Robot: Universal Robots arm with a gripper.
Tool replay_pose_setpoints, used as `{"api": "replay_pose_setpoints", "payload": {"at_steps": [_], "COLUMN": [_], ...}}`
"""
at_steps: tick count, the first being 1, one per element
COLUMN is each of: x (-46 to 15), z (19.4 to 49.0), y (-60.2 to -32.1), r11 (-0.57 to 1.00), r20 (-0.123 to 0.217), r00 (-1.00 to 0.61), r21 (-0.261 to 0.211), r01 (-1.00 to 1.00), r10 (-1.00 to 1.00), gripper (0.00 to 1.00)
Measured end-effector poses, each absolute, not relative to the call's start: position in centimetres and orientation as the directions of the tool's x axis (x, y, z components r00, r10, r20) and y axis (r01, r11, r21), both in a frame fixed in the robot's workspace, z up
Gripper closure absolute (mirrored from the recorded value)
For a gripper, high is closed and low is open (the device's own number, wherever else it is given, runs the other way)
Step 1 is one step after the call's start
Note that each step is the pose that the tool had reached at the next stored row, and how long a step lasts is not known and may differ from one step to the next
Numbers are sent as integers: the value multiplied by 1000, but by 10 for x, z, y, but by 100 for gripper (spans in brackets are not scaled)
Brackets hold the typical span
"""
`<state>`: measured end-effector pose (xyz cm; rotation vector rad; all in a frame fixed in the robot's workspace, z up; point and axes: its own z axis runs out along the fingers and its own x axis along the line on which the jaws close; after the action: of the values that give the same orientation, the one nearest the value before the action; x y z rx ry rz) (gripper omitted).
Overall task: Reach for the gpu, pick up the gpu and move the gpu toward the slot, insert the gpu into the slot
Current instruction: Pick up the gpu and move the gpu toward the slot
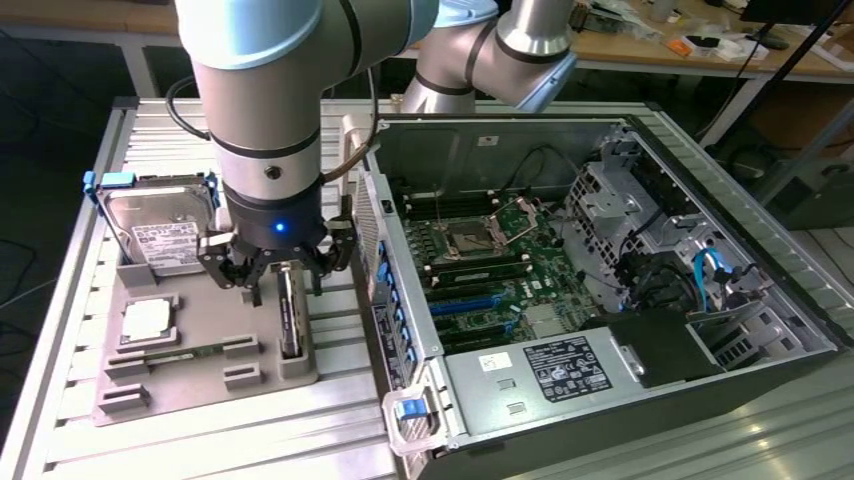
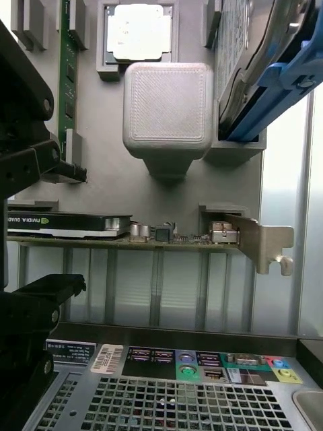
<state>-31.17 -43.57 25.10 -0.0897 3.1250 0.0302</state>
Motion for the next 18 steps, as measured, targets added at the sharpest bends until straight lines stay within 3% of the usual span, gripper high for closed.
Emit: {"api": "replay_pose_setpoints", "payload": {"at_steps": [8, 9, 10, 11, 13, 15, 18], "x": [-312, -312, -312, -312, -312, -312, -312], "z": [251, 251, 251, 251, 251, 251, 251], "y": [-436, -436, -436, -436, -436, -436, -436], "r11": [998, 998, 998, 998, 998, 998, 998], "r20": [-16, -16, -16, -16, -16, -16, -16], "r00": [-998, -998, -998, -998, -998, -998, -998], "r21": [19, 19, 19, 19, 19, 19, 19], "r01": [-58, -58, -58, -58, -57, -57, -58], "r10": [-57, -57, -57, -57, -57, -57, -57], "gripper": [35, 42, 42, 55, 67, 73, 73]}}
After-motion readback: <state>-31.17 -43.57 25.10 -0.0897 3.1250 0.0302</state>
